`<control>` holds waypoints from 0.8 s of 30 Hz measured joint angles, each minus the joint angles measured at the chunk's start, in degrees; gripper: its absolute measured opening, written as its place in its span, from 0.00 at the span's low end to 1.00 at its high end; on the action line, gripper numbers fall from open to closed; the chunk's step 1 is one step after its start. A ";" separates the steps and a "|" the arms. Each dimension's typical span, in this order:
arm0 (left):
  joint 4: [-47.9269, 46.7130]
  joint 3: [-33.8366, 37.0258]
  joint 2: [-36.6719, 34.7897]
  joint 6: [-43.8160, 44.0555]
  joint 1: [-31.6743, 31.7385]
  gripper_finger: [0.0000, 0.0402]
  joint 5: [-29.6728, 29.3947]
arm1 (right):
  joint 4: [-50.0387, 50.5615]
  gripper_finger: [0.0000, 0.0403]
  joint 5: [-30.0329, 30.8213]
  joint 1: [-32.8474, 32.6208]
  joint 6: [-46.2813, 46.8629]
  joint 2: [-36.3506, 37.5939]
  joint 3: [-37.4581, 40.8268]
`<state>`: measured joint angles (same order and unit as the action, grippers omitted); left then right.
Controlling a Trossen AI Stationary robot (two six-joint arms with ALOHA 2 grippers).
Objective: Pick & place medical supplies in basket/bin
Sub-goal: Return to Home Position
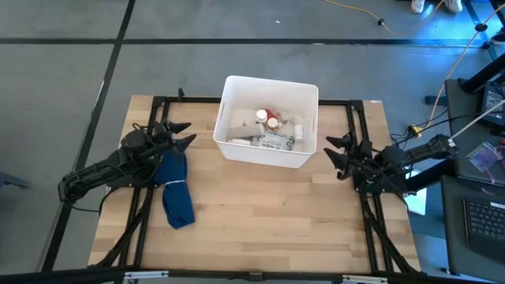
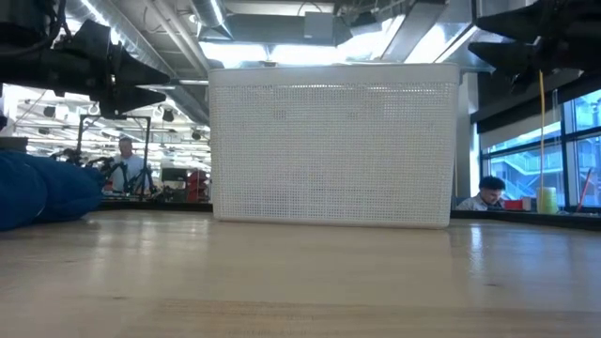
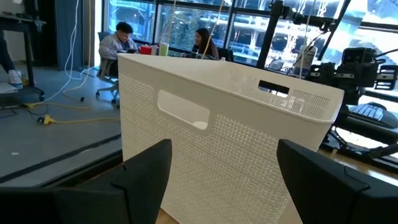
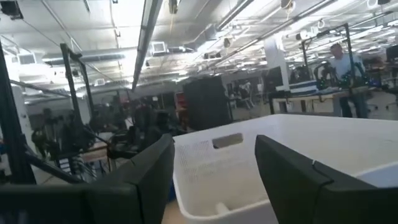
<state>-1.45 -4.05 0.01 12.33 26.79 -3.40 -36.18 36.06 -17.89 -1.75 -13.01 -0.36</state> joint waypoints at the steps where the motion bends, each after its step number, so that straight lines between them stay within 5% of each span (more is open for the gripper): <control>1: -0.01 0.00 0.00 -0.06 0.00 0.70 0.00 | 1.46 0.56 0.03 0.00 -0.30 1.34 0.00; 7: -0.02 0.00 0.00 -1.71 0.00 0.70 0.00 | 12.49 0.56 -0.10 0.00 -4.61 12.70 0.00; 17: -0.18 0.00 0.48 -3.67 0.00 0.70 -1.86 | 34.44 0.56 -3.62 0.13 14.78 12.88 -1.07; 24: -0.04 0.00 0.48 -3.64 0.00 0.70 -1.75 | 34.61 0.56 -3.67 0.13 5.94 12.45 -1.07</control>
<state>-1.50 -4.05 0.49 8.69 26.79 -5.15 -1.56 32.38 -17.76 4.19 -0.56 -1.43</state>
